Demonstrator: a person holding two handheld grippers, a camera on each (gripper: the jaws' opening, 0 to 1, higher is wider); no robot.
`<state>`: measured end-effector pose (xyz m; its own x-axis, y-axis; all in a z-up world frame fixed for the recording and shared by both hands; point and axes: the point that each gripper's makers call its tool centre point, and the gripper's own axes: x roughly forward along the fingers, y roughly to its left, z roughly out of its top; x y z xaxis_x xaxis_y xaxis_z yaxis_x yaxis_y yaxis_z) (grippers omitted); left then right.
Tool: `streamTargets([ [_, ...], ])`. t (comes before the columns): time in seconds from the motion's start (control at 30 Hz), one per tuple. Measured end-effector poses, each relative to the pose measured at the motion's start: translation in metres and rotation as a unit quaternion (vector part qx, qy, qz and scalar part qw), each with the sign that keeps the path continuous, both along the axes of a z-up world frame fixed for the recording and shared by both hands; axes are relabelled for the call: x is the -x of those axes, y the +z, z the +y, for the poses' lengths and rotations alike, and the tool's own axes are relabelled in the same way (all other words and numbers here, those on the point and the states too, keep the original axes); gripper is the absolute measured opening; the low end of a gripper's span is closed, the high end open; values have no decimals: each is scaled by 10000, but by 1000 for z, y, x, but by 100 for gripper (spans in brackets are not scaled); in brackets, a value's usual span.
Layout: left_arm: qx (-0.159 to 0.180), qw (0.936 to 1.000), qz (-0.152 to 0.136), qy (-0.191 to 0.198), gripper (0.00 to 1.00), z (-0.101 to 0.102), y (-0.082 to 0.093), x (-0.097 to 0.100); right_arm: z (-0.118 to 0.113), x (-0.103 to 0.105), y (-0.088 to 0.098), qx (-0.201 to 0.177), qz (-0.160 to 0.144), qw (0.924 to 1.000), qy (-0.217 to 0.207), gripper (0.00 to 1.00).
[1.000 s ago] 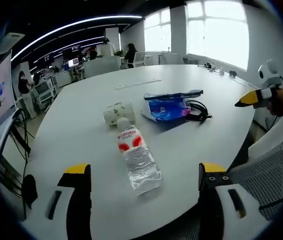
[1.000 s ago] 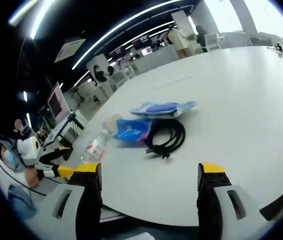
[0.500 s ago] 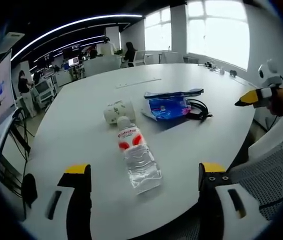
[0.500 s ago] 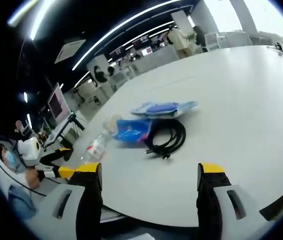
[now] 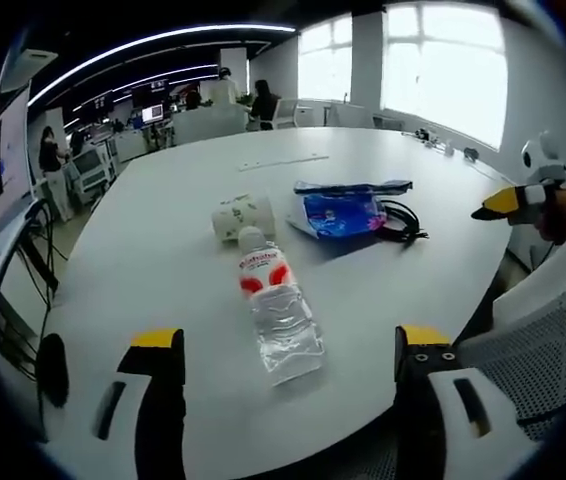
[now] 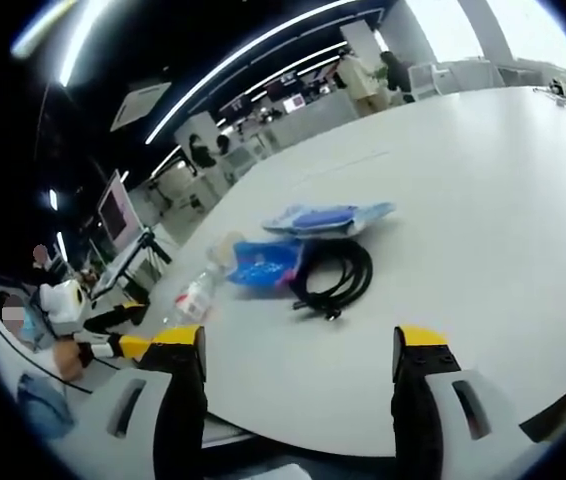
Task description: Arrange the tabletop items into an orderly group along one side of the table until the central work area is clear of visible clutter.
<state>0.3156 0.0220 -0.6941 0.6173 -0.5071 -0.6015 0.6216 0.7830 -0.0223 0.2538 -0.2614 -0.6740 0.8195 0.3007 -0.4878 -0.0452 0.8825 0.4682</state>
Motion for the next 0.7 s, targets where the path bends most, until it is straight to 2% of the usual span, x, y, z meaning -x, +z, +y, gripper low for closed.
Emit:
streamTargets([
  [0.37,150,9992,22,381,90,9,1,-4,-5,-8,9,-197,-16,9995,228,74],
  [0.53,445,9972,139,581,92,11,1,-7,-6,-8,16,-346,-9,9991,251,72],
  [0.7,567,9959,111,693,96,9,3,-7,-7,-8,16,-344,121,9980,523,68],
])
